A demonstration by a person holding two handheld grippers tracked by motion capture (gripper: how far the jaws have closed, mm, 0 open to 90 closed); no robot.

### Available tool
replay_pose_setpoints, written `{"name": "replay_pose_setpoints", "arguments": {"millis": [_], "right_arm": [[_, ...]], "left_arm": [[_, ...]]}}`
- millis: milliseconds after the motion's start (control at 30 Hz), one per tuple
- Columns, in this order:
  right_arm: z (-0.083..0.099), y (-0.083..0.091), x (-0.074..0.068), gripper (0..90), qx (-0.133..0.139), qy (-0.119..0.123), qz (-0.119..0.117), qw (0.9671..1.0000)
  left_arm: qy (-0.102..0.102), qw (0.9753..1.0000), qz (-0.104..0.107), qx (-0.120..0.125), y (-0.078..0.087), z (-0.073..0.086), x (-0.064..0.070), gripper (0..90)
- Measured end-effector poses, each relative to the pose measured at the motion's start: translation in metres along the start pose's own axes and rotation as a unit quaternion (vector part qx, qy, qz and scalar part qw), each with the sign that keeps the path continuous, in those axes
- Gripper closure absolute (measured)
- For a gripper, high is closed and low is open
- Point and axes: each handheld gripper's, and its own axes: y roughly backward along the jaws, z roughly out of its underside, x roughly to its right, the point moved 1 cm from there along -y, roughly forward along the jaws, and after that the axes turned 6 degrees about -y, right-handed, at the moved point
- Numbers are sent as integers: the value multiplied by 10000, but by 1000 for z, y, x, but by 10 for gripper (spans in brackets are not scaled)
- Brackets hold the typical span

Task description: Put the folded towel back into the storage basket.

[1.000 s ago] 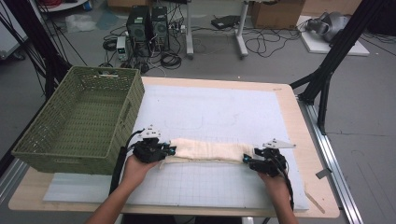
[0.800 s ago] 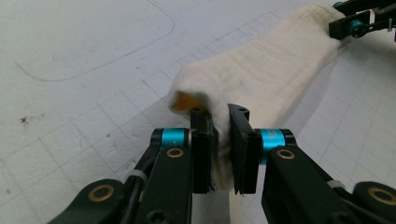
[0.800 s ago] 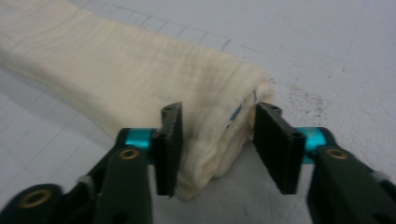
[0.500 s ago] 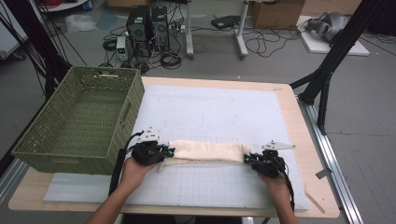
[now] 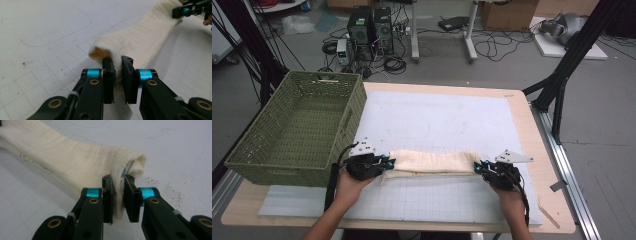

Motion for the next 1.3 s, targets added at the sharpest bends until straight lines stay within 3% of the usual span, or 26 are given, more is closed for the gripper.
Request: {"name": "replay_pose_setpoints", "arguments": {"millis": [200, 333, 633, 1000, 1300], "right_arm": [[-5, 6, -1, 794, 259, 17, -80, 9996], [-9, 6, -3, 800, 359, 132, -138, 9992], [-19, 13, -7, 804, 697, 202, -226, 9971], [-33, 17, -12, 807, 923, 320, -293, 9948], [-62, 22, -21, 807, 1142, 542, -372, 9913]], "left_arm": [[-166, 9996, 48, 226, 12, -2, 4, 813], [-312, 9990, -78, 311, 17, -3, 6, 837], [-352, 9977, -100, 575, 29, -10, 7, 843], [-419, 9953, -142, 856, 48, -22, 8, 845], [-509, 9915, -284, 1163, 70, -36, 11, 844]]}}
